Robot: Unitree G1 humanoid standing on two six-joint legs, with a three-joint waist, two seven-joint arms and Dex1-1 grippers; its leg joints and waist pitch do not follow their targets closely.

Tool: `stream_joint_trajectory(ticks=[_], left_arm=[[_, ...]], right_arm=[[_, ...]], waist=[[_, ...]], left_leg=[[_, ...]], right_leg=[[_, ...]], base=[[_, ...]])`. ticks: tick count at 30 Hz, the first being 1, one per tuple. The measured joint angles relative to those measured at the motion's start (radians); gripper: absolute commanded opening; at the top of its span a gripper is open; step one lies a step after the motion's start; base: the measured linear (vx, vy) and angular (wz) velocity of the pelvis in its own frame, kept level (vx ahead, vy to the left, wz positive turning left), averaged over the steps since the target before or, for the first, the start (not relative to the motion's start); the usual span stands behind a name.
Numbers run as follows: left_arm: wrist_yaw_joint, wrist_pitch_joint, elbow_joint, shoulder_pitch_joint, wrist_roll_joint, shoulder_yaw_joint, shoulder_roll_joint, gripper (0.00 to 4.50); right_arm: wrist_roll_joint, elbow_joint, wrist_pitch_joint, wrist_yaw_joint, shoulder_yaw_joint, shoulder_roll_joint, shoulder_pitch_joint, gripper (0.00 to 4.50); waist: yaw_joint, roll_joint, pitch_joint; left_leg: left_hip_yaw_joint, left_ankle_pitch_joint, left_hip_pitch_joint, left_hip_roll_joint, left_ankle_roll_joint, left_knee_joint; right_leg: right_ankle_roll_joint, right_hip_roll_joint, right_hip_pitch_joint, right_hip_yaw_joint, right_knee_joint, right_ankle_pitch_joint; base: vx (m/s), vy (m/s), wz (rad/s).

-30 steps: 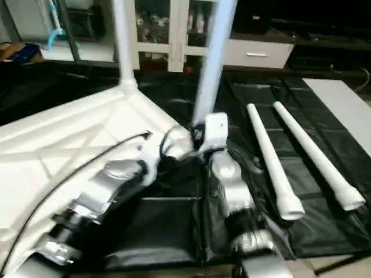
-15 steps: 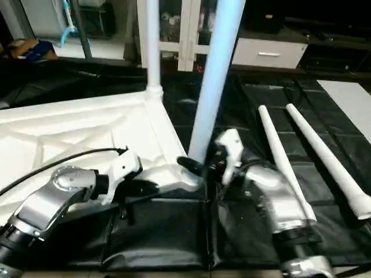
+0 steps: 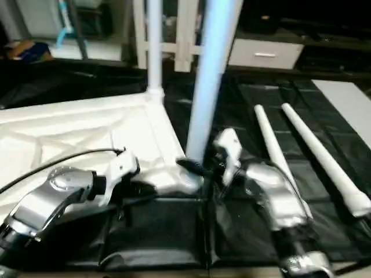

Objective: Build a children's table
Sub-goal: Rotate leg to tighten

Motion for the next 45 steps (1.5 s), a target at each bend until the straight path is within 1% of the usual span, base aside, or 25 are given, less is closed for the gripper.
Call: stream_joint_trajectory(ticks=[2,3,5,6,8,11,13,15,16,17,18,19,20,21,23,24,25,26,27,29,31,35,40,43,45], left_arm=[[0.091,0.037,0.047,-0.036,0.038,0.014,-0.053,0.0],[0.178,0.073,0.081,-0.067,0.061,0.016,-0.116,0.0],[0.284,0.119,0.117,-0.096,0.085,0.013,-0.2,0.0],[0.354,0.141,0.149,-0.115,0.089,0.013,-0.257,0.0],[0.435,0.15,0.189,-0.136,0.101,0.013,-0.325,0.0],[0.501,0.143,0.229,-0.15,0.109,0.013,-0.377,0.0],[0.525,0.136,0.239,-0.152,0.119,0.013,-0.391,0.0],[0.528,0.134,0.237,-0.153,0.124,0.013,-0.39,0.0],[0.526,0.134,0.235,-0.153,0.124,0.013,-0.388,0.0],[0.519,0.133,0.233,-0.153,0.124,0.013,-0.385,0.0],[0.498,0.132,0.225,-0.153,0.123,0.01,-0.373,0.0],[0.479,0.125,0.218,-0.152,0.124,0.007,-0.357,0.0],[0.457,0.112,0.207,-0.15,0.124,0.004,-0.327,0.0],[0.401,0.091,0.175,-0.136,0.118,-0.003,-0.264,0.0],[0.341,0.074,0.139,-0.115,0.105,-0.008,-0.216,0.0],[0.277,0.059,0.094,-0.09,0.092,-0.018,-0.17,0.0],[0.209,0.043,0.045,-0.058,0.066,-0.027,-0.122,0.0],[0.136,0.021,-0.002,-0.018,0.033,-0.03,-0.074,0.0],[0.072,0.009,-0.031,0.005,0.012,-0.03,-0.032,0.0],[0.01,0.015,-0.053,0.013,-0.008,-0.031,0.013,0.0],[-0.018,0.018,-0.058,0.017,-0.017,-0.032,0.022,0.0],[-0.05,0.016,-0.06,0.017,-0.034,-0.042,0.032,0.0],[-0.068,0.013,-0.06,0.017,-0.035,-0.046,0.047,0.0],[-0.075,0.013,-0.061,0.021,-0.043,-0.045,0.054,0.0],[-0.076,0.013,-0.061,0.021,-0.044,-0.044,0.054,0.0]], right_arm=[[-0.049,0.056,0.002,-0.199,-0.002,0.067,-0.045,1.92],[-0.072,0.085,0.009,-0.367,-0.009,0.114,-0.071,1.89],[-0.1,0.116,0.024,-0.56,-0.022,0.16,-0.1,1.87],[-0.118,0.124,0.027,-0.678,-0.04,0.199,-0.103,1.87],[-0.161,0.142,0.021,-0.838,-0.056,0.248,-0.11,1.86],[-0.222,0.183,-0.024,-0.956,-0.065,0.298,-0.128,1.86],[-0.237,0.22,-0.047,-0.975,-0.078,0.315,-0.148,1.86],[-0.23,0.237,-0.097,-0.935,-0.099,0.321,-0.15,1.86],[-0.224,0.24,-0.111,-0.909,-0.105,0.317,-0.147,2.21],[-0.216,0.24,-0.122,-0.888,-0.106,0.31,-0.143,2.42],[-0.206,0.229,-0.134,-0.858,-0.101,0.298,-0.13,2.56],[-0.199,0.215,-0.147,-0.828,-0.091,0.289,-0.111,2.56],[-0.194,0.194,-0.148,-0.805,-0.077,0.287,-0.09,2.58],[-0.181,0.158,-0.147,-0.765,-0.063,0.282,-0.055,2.82],[-0.155,0.128,-0.138,-0.717,-0.054,0.275,-0.035,2.94],[-0.122,0.094,-0.112,-0.634,-0.05,0.246,-0.027,3.02],[-0.094,0.045,-0.087,-0.528,-0.035,0.191,-0.001,3.11],[-0.063,-0.007,-0.064,-0.405,-0.015,0.121,0.033,3.24],[-0.032,-0.049,-0.042,-0.288,0.0,0.081,0.06,3.34],[0.002,-0.082,-0.02,-0.172,0.005,0.041,0.081,3.34],[0.024,-0.09,-0.008,-0.104,0.006,0.013,0.087,3.34],[0.055,-0.107,-0.003,0.013,0.007,-0.054,0.098,3.34],[0.081,-0.114,0.014,0.107,0.006,-0.108,0.098,3.34],[0.083,-0.115,0.021,0.161,0.003,-0.134,0.097,3.02],[0.085,-0.115,0.032,0.174,0.003,-0.134,0.093,2.97]], waist=[[-0.015,-0.007,-0.001],[-0.018,-0.01,-0.001],[-0.02,-0.014,-0.003],[-0.021,-0.017,-0.005],[-0.021,-0.017,-0.006],[-0.017,-0.011,-0.01],[-0.016,-0.009,-0.011],[-0.017,-0.009,-0.01],[-0.018,-0.009,-0.01],[-0.018,-0.009,-0.01],[-0.017,-0.009,-0.01],[-0.017,-0.009,-0.01],[-0.02,-0.008,-0.01],[-0.027,-0.008,-0.009],[-0.027,-0.007,-0.008],[-0.025,-0.004,-0.008],[-0.021,-0.002,-0.007],[-0.013,-0.001,-0.007],[-0.009,0.0,-0.006],[-0.003,0.002,-0.005],[0.003,0.005,-0.003],[0.014,0.006,-0.002],[0.013,0.004,-0.001],[0.015,0.004,-0.001],[0.014,0.004,-0.001]], left_leg=[[-0.001,0.001,0.001,0.0,-0.002,0.0],[-0.004,0.002,0.001,0.0,-0.004,0.0],[-0.006,0.003,0.001,0.0,-0.004,0.001],[-0.006,0.003,0.001,-0.001,-0.004,0.001],[-0.007,0.003,0.001,-0.001,-0.004,0.0],[-0.008,0.002,0.0,-0.001,-0.004,0.0],[-0.009,0.002,0.0,-0.001,-0.004,-0.001],[-0.01,0.002,-0.002,-0.001,-0.004,-0.001],[-0.01,0.002,-0.004,-0.001,-0.004,-0.001],[-0.01,0.002,-0.005,-0.001,-0.004,-0.001],[-0.01,0.002,-0.006,-0.001,-0.004,-0.001],[-0.01,0.002,-0.007,-0.001,-0.004,-0.001],[-0.011,0.003,-0.008,0.0,-0.004,-0.001],[-0.014,0.003,-0.012,0.0,-0.005,-0.002],[-0.018,0.003,-0.015,0.0,-0.005,-0.002],[-0.018,0.003,-0.014,0.0,-0.005,-0.001],[-0.018,0.003,-0.015,0.0,-0.005,-0.002],[-0.018,0.001,-0.015,0.0,-0.003,-0.002],[-0.017,0.0,-0.013,0.0,-0.001,-0.001],[-0.016,0.0,-0.014,-0.001,-0.001,-0.001],[-0.012,0.001,-0.013,-0.001,-0.001,0.001],[-0.011,0.001,-0.012,-0.001,-0.001,0.001],[-0.012,0.001,-0.011,0.0,-0.001,0.001],[-0.012,0.001,-0.011,0.0,-0.001,0.001],[-0.012,0.001,-0.011,0.0,-0.002,0.001]], right_leg=[[0.004,0.0,0.0,0.0,0.001,-0.002],[0.004,0.0,0.0,-0.001,0.0,-0.002],[0.005,0.0,0.001,0.0,-0.003,-0.002],[0.005,0.0,0.002,0.0,-0.003,-0.002],[0.006,0.0,0.002,-0.001,-0.003,-0.001],[0.007,0.0,0.002,-0.002,-0.004,-0.001],[0.008,0.001,0.002,-0.002,-0.003,-0.001],[0.008,0.001,0.001,-0.002,-0.004,-0.001],[0.008,0.001,0.0,-0.002,-0.004,-0.001],[0.011,0.001,-0.001,-0.002,-0.005,0.001],[0.012,0.001,-0.002,-0.002,-0.005,0.002],[0.012,0.002,-0.004,-0.002,-0.004,0.002],[0.011,0.003,-0.005,-0.002,-0.004,0.002],[0.008,0.007,-0.007,-0.002,-0.004,0.005],[0.007,0.009,-0.008,-0.004,-0.004,0.005],[0.006,0.008,-0.01,-0.005,-0.005,0.004],[0.005,0.008,-0.01,-0.005,-0.005,0.003],[0.005,0.008,-0.008,-0.005,-0.006,0.001],[0.003,0.008,-0.005,-0.005,-0.006,-0.002],[0.003,0.006,-0.005,-0.004,-0.006,-0.002],[0.002,0.005,-0.004,-0.002,-0.005,-0.002],[0.0,0.004,-0.003,0.0,-0.004,0.0],[0.001,0.005,-0.001,-0.001,-0.002,0.0],[0.001,0.005,-0.001,-0.001,-0.002,0.0],[0.001,0.005,-0.001,-0.001,-0.003,0.0]], base=[[0.0,0.0,0.0],[0.0,0.0,0.0],[0.0,0.0,0.0],[0.0,0.0,0.0],[0.0,0.0,0.0],[0.0,0.0,0.0],[0.0,0.0,0.0],[0.0,0.0,0.0],[0.0,0.0,0.0],[0.0,0.0,0.0],[0.0,0.0,0.0],[0.0,0.0,0.0],[0.0,0.0,0.0],[0.0,0.0,0.0],[0.0,0.0,0.0],[0.0,0.0,0.0],[0.0,0.0,0.0],[0.0,0.0,0.0],[0.0,0.0,0.0],[0.0,0.0,0.0],[0.0,0.0,0.0],[0.0,0.0,0.0],[0.0,0.0,0.0],[0.0,0.0,0.0],[0.0,0.0,0.0]])
